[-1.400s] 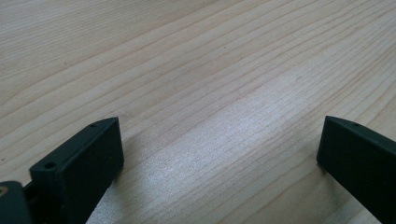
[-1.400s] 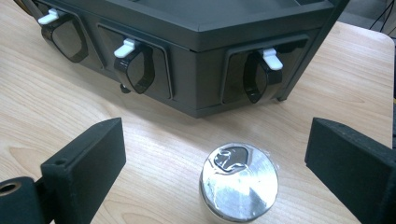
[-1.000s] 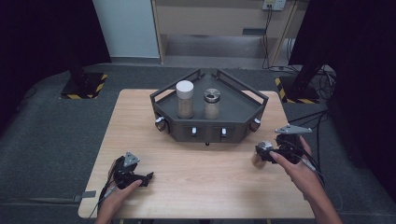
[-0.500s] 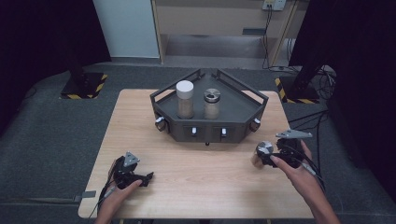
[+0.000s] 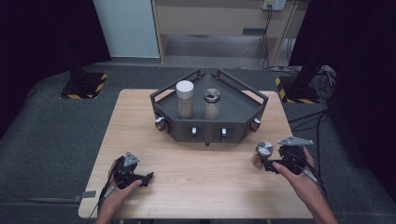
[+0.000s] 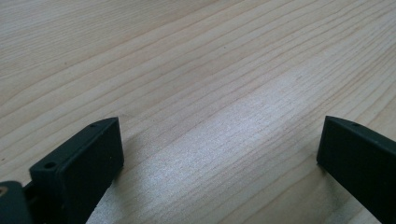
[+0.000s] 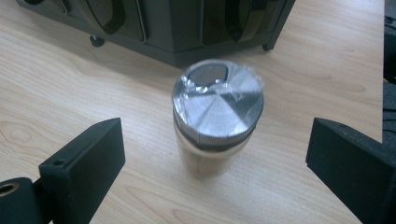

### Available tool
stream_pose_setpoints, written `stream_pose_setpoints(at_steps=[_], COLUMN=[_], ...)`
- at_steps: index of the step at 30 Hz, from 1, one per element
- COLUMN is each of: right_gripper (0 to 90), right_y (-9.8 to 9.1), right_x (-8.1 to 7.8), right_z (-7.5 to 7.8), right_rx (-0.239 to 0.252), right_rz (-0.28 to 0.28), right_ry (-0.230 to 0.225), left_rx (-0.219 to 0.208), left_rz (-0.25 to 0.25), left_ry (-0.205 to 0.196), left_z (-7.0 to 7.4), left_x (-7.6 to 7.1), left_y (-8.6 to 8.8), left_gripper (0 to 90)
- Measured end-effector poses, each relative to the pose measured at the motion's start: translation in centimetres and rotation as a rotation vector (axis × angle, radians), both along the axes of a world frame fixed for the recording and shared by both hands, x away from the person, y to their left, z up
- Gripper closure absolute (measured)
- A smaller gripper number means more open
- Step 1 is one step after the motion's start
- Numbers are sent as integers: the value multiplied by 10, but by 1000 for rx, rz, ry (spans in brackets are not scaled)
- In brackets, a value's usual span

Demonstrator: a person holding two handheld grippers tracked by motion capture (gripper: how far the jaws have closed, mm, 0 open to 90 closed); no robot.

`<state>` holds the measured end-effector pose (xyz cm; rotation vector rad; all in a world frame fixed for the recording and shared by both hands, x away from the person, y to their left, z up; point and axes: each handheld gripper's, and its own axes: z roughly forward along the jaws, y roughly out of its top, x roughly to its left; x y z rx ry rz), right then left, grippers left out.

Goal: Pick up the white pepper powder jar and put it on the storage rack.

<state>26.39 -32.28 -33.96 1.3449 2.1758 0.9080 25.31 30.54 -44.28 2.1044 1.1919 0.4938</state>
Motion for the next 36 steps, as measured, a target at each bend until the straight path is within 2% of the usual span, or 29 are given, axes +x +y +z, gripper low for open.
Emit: stream_pose_setpoints(at_steps=[22, 36], right_gripper=[47, 50], right_y=[-5, -2], right_x=[0, 4], right_z=[-25, -34], right_rx=[11, 10], right_rz=[-23, -31], right_ry=[49, 59], left_rx=[0, 0], left_rz=[1, 0], left_ry=[0, 0], left_z=[0, 0], left_x=[0, 0], left_y=[0, 0], left_gripper=[0, 0])
